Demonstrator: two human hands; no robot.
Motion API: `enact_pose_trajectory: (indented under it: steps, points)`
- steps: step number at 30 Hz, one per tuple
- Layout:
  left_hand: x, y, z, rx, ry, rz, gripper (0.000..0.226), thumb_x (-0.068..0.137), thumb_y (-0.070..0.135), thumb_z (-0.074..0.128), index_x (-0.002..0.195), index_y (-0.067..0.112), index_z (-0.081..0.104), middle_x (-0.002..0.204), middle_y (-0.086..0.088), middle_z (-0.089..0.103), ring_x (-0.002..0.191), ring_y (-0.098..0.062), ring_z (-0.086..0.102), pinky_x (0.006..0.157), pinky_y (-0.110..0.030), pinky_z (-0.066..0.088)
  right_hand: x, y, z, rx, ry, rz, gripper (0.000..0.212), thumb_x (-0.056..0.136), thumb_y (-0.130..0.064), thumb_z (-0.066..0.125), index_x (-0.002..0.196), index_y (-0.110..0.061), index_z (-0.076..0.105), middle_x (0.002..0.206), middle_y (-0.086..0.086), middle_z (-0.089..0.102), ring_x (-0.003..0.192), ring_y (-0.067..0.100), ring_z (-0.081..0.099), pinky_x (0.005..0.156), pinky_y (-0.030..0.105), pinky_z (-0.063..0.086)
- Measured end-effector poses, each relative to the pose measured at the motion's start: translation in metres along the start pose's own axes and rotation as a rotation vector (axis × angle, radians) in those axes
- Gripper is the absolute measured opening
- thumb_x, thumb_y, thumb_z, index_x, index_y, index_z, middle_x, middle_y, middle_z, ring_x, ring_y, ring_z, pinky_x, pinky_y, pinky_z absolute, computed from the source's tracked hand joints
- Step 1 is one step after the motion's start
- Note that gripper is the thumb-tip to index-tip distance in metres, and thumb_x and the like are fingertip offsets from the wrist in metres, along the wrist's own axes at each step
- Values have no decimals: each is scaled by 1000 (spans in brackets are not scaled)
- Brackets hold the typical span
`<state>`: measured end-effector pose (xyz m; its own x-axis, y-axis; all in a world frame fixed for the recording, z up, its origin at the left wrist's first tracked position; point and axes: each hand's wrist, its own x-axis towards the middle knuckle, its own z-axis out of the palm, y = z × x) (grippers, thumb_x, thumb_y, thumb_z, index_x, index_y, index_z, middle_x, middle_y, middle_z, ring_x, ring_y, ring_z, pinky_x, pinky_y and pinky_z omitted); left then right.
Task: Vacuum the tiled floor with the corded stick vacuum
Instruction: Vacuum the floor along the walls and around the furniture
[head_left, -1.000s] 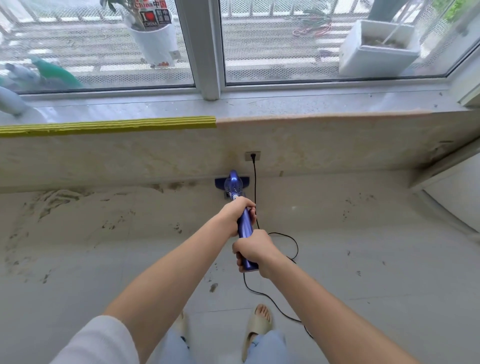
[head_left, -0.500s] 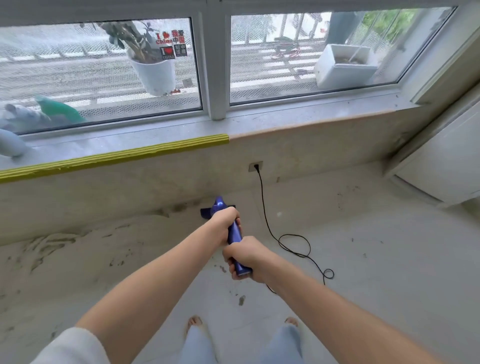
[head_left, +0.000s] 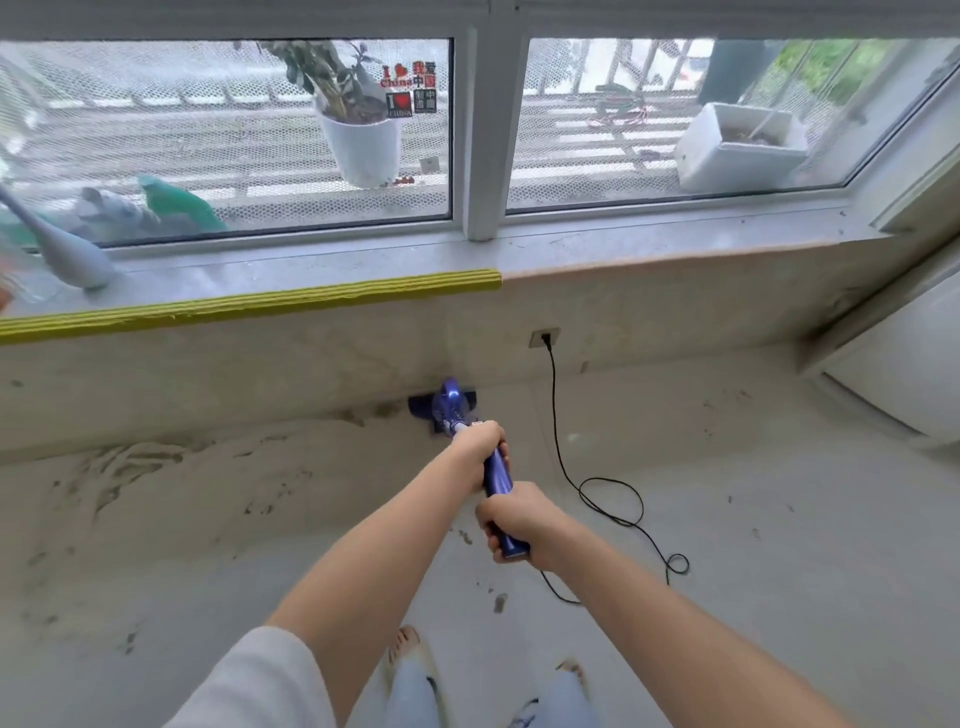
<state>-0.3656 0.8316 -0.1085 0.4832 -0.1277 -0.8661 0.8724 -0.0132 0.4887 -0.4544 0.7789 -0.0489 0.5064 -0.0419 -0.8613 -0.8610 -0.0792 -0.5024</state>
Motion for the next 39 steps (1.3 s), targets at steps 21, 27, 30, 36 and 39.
enact_pose_trajectory:
  steps: [21,27,30,36,39]
  points:
    - [7,13,17,-45,-14,-31,23,83,5,41,62,13,38,43,3,42,44,-13,38,47,-22,37,2,-16,-28,-77,-42,-10,12,81,7,43,84,-4,47,60,8,46,45,15,43,39,18,40]
    - [12,19,15,-34,10,-33,23,81,5,41,60,13,38,44,3,42,44,-14,38,48,-22,37,4,-23,-24,-59,-24,-2,14,81,7,40,85,-5,45,59,7,44,42,14,40,38,15,38]
    - [12,18,11,-31,-16,-69,23,82,6,42,60,13,39,46,3,43,45,-13,39,48,-22,38,3,-22,-23,-54,-35,1,17,81,7,42,93,-4,47,61,8,45,44,14,42,38,17,40]
    - [17,38,8,-2,-16,-39,24,85,6,41,62,13,37,41,3,42,45,-12,37,46,-21,36,13,-38,-15,-13,-31,-10,13,82,8,43,87,-4,47,62,9,45,47,16,44,39,20,41]
    - [17,37,7,-20,-10,-44,23,84,5,41,62,13,38,43,3,42,44,-12,38,46,-20,36,16,-38,-15,-58,-21,-8,13,81,7,42,86,-4,47,60,8,46,46,15,44,41,20,41]
